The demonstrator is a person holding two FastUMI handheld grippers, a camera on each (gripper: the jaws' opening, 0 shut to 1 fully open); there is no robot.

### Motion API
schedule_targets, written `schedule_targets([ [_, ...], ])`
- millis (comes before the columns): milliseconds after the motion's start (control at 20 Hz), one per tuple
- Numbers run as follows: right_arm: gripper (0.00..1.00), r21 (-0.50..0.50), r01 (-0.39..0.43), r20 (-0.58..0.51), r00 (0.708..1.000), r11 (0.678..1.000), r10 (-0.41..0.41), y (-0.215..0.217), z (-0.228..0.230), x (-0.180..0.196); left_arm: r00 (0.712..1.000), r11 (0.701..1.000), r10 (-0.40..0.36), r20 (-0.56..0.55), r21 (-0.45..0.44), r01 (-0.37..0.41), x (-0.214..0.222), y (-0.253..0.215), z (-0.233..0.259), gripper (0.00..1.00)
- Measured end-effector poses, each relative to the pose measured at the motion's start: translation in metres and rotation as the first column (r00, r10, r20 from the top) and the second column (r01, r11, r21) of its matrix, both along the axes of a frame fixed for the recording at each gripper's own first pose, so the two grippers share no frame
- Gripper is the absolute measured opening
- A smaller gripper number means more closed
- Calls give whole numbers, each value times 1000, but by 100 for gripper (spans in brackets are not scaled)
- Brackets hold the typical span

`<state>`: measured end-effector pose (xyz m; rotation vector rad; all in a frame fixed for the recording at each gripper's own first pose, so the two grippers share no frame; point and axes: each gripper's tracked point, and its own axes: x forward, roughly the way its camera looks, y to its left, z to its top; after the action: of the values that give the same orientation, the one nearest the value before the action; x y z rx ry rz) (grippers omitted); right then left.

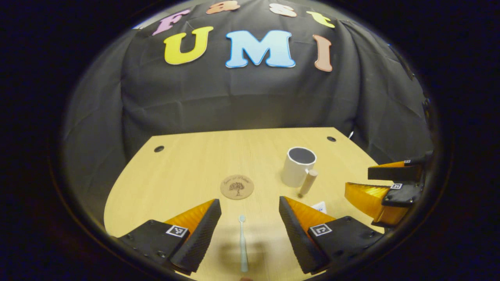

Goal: Put the toothbrush and toothpaste on the desktop into the cup, then pick up the cup and place it on the coaster on the desktop.

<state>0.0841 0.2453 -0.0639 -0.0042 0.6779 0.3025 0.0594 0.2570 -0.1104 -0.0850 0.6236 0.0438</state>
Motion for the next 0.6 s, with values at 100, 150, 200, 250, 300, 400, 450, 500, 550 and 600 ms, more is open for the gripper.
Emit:
schedule_targets([
  [100, 90, -4, 5, -63, 998, 1000, -5, 2, -13, 0, 997, 1000, 2, -77, -25, -4, -1, 2, -22, 97],
  [150, 90, -1, 6, -91, 996, 1000, -6, 2, -17, -1, 992, 999, 4, -126, -35, -9, -3, 2, -32, 97],
  [200, 90, 2, 5, -112, 994, 1000, -4, 4, -22, -1, 987, 999, 8, -158, -40, -14, -4, 3, -41, 95],
  [250, 90, -2, 1, -131, 991, 1000, -1, 6, -27, 1, 982, 999, 12, -187, -42, -20, -4, 6, -47, 99],
  [300, 90, -11, -3, -152, 988, 1000, 1, 6, -37, 2, 976, 999, 14, -216, -43, -24, -5, 9, -55, 100],
  [400, 90, -21, -8, -197, 980, 1000, 4, 8, -51, 2, 961, 999, 15, -276, -39, -27, -9, 11, -66, 99],
  [450, 90, -21, -7, -222, 975, 1000, 2, 10, -56, 2, 952, 999, 14, -307, -37, -26, -11, 12, -71, 96],
  [500, 90, -23, -7, -246, 969, 1000, 2, 11, -62, 0, 942, 999, 12, -336, -38, -26, -12, 13, -79, 99],
  [550, 90, -23, -6, -267, 964, 1000, 0, 11, -67, -2, 932, 999, 9, -362, -41, -25, -13, 12, -85, 99],
  [600, 90, -28, -5, -289, 957, 1000, -4, 11, -72, -3, 919, 999, 8, -394, -39, -26, -15, 11, -93, 100],
])
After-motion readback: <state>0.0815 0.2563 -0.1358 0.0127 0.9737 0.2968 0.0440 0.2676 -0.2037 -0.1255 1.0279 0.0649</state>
